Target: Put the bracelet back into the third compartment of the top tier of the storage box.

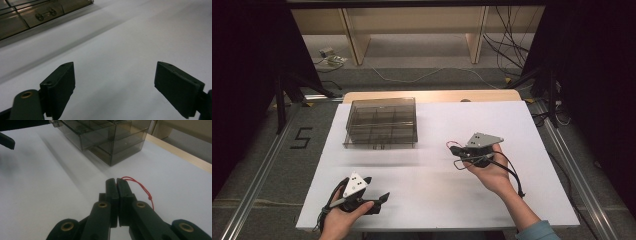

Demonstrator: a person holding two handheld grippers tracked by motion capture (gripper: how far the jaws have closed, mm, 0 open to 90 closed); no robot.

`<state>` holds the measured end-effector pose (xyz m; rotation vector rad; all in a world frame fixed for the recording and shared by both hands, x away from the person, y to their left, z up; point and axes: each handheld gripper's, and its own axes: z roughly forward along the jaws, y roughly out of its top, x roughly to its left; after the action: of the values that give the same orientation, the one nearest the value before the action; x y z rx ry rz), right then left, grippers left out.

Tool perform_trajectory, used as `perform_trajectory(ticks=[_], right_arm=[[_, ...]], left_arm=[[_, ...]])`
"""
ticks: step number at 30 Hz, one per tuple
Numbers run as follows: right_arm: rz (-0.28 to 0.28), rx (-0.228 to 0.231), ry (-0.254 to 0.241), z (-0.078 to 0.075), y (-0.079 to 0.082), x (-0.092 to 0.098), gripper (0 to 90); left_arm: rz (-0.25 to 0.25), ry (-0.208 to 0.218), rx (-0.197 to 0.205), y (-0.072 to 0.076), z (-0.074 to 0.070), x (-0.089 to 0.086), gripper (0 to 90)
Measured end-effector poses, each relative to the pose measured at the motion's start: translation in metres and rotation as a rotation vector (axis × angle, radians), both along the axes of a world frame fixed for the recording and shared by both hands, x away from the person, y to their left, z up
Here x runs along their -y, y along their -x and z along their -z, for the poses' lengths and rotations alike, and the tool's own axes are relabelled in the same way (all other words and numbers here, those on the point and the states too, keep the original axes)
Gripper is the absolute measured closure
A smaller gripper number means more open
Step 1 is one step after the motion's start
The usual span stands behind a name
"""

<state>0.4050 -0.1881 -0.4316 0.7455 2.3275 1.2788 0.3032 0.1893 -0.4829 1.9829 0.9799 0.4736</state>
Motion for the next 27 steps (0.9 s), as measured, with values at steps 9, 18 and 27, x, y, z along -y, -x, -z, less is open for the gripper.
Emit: perform_trajectory(ticks=[9, 18, 27], right_arm=[[-0.019, 0.013, 0.002, -0.007, -0.002, -0.011, 88.9], [-0.033, 0.019, 0.001, -0.011, -0.005, -0.019, 88.9], [-0.039, 0.021, 0.002, -0.014, -0.008, -0.024, 88.9]], left_arm=[[-0.003, 0.001, 0.002, 0.000, 0.000, 0.000, 16.8], [-0.004, 0.001, 0.004, 0.000, 0.000, 0.001, 16.8], [-0.001, 0.001, 0.003, 0.000, 0.000, 0.001, 16.8]])
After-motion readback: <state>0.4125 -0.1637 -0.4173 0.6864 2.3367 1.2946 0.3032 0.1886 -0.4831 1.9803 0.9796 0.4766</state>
